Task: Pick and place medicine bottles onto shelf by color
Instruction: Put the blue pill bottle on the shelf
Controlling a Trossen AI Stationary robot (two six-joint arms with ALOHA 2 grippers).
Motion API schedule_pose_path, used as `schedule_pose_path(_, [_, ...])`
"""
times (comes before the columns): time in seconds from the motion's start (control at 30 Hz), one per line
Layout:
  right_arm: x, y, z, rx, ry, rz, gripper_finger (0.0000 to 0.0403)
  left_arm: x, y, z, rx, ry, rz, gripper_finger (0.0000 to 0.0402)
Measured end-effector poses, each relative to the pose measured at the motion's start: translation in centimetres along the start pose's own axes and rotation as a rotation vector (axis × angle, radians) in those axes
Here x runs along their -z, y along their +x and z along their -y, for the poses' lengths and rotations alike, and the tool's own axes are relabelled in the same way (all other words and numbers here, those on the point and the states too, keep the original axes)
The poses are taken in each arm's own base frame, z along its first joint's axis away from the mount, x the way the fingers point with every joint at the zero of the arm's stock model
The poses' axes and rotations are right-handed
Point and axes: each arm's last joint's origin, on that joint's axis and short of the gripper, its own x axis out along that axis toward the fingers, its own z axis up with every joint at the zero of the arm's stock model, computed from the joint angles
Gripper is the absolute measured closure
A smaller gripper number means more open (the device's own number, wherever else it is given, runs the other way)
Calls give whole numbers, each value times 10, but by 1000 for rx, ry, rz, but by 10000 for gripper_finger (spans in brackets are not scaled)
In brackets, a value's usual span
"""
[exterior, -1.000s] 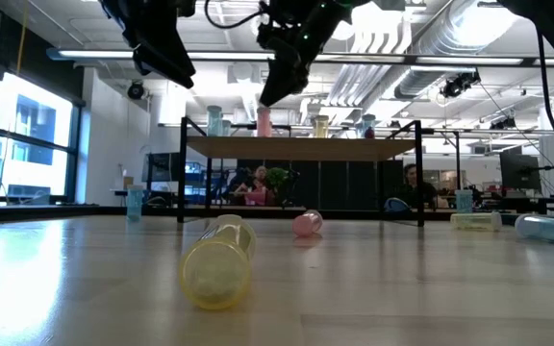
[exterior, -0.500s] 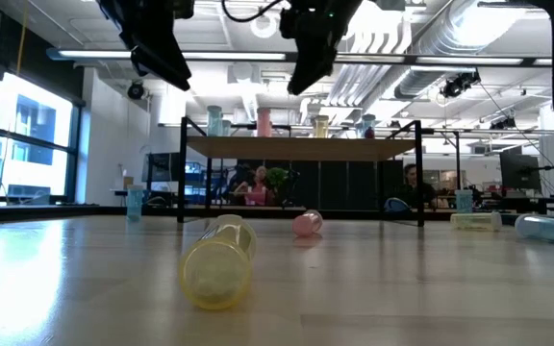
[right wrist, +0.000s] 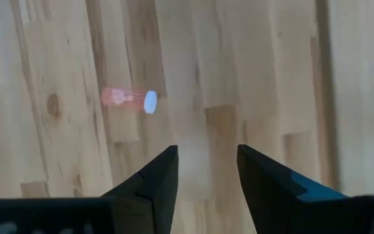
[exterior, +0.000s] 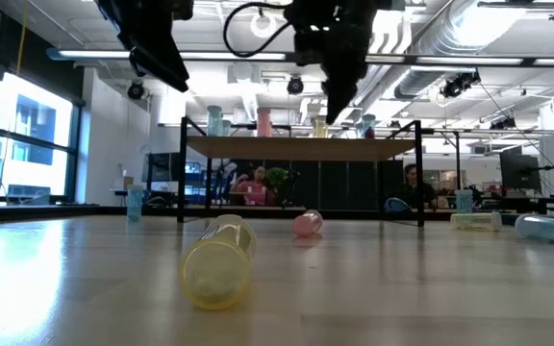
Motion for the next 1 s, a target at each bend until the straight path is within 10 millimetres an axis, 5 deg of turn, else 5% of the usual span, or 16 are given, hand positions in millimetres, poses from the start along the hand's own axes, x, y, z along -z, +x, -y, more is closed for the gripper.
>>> schedule_pose_path(0.7, [137,-3,-20,171,452,179,254,0,0,0,1,0,3,222])
schedule_pose_path(1.0, [176,10,-23,145,585,146,254,0,0,0,1,0,4,222])
